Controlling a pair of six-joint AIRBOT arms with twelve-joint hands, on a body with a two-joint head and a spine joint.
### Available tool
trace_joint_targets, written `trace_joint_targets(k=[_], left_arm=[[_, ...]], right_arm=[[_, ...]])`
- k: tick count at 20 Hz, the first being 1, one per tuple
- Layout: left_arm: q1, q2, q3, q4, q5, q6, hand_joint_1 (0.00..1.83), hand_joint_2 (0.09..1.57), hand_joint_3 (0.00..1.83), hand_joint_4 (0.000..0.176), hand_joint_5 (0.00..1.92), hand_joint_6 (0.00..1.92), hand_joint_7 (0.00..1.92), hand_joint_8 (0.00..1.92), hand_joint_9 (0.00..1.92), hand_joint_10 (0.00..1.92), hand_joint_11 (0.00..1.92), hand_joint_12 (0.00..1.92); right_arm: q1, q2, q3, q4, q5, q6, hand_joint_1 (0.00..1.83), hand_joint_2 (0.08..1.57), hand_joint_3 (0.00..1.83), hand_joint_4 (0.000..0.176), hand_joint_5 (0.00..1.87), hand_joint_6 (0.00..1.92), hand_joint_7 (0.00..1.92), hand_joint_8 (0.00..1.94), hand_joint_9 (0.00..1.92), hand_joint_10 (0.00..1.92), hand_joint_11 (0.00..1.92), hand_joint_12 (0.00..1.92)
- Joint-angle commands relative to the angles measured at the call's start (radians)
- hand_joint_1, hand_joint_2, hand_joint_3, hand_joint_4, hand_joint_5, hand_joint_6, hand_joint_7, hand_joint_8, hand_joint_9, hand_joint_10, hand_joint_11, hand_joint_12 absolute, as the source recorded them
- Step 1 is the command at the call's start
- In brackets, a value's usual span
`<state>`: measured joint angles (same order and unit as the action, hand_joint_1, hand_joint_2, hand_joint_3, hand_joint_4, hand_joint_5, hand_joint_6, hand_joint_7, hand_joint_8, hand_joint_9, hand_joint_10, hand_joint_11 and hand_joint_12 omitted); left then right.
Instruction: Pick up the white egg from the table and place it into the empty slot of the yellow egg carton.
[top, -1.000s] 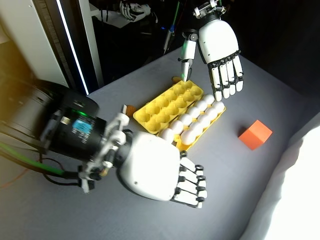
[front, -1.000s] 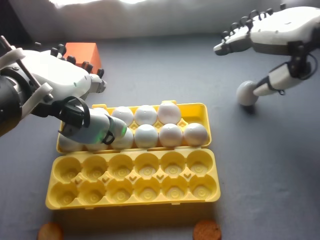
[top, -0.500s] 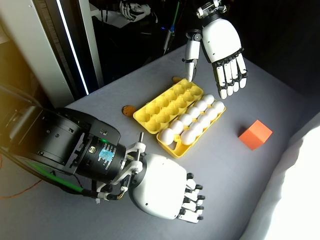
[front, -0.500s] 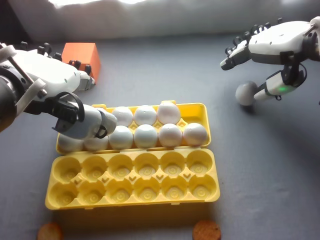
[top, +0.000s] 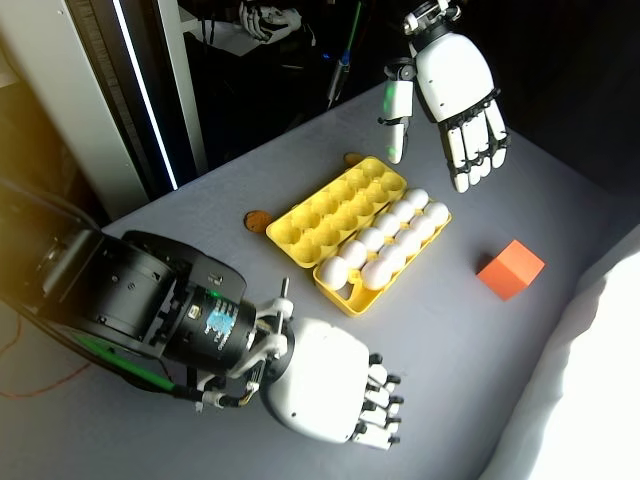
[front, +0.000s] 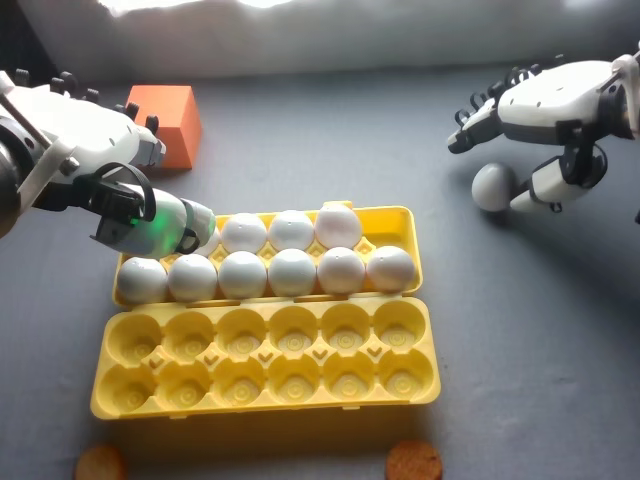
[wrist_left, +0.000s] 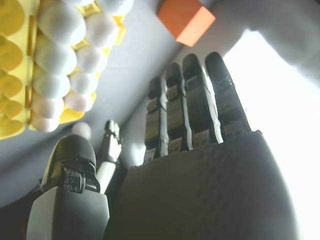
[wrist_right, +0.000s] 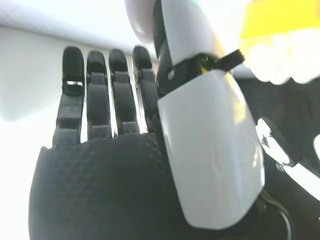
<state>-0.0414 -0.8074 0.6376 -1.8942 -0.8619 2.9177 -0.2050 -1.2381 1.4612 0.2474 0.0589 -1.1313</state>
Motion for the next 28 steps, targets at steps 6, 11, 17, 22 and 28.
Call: trace_joint_targets(k=[6, 11, 17, 22, 28], left_arm=[[-0.013, 0.006, -0.009, 0.070, -0.013, -0.001, 0.00, 1.26, 0.00, 0.000, 0.25, 0.00, 0.31, 0.00, 0.28, 0.00, 0.00, 0.46], [-0.014, 0.005, -0.022, 0.057, -0.051, -0.002, 0.00, 1.27, 0.00, 0.000, 0.27, 0.00, 0.33, 0.00, 0.30, 0.00, 0.00, 0.51], [-0.020, -0.003, -0.040, 0.040, -0.107, -0.001, 0.00, 1.28, 0.00, 0.000, 0.28, 0.00, 0.34, 0.01, 0.31, 0.01, 0.00, 0.53], [-0.025, -0.009, -0.026, 0.036, -0.112, -0.019, 0.00, 1.29, 0.00, 0.000, 0.28, 0.00, 0.34, 0.01, 0.31, 0.01, 0.00, 0.53], [-0.025, -0.009, -0.023, 0.050, -0.094, -0.020, 0.00, 1.30, 0.00, 0.000, 0.26, 0.00, 0.32, 0.00, 0.29, 0.00, 0.00, 0.45]], right_arm=[[-0.014, 0.001, 0.010, 0.003, 0.110, 0.003, 1.15, 1.12, 0.01, 0.000, 0.41, 0.00, 0.31, 0.00, 0.26, 0.00, 0.00, 0.91], [-0.019, 0.000, 0.010, 0.003, 0.117, 0.004, 1.19, 1.10, 0.00, 0.000, 0.49, 0.03, 0.42, 0.03, 0.38, 0.04, 0.00, 1.23], [-0.021, 0.000, 0.013, 0.004, 0.120, 0.008, 1.17, 1.13, 0.00, 0.000, 0.56, 0.04, 0.52, 0.03, 0.44, 0.06, 0.00, 1.28], [-0.022, -0.001, 0.013, 0.004, 0.122, 0.013, 1.18, 1.14, 0.00, 0.000, 0.73, 0.02, 0.68, 0.05, 0.44, 0.39, 0.00, 1.48], [-0.025, -0.001, 0.013, 0.004, 0.125, 0.013, 1.12, 1.27, 0.00, 0.000, 0.71, 1.33, 0.68, 1.30, 0.34, 1.14, 0.05, 1.69]])
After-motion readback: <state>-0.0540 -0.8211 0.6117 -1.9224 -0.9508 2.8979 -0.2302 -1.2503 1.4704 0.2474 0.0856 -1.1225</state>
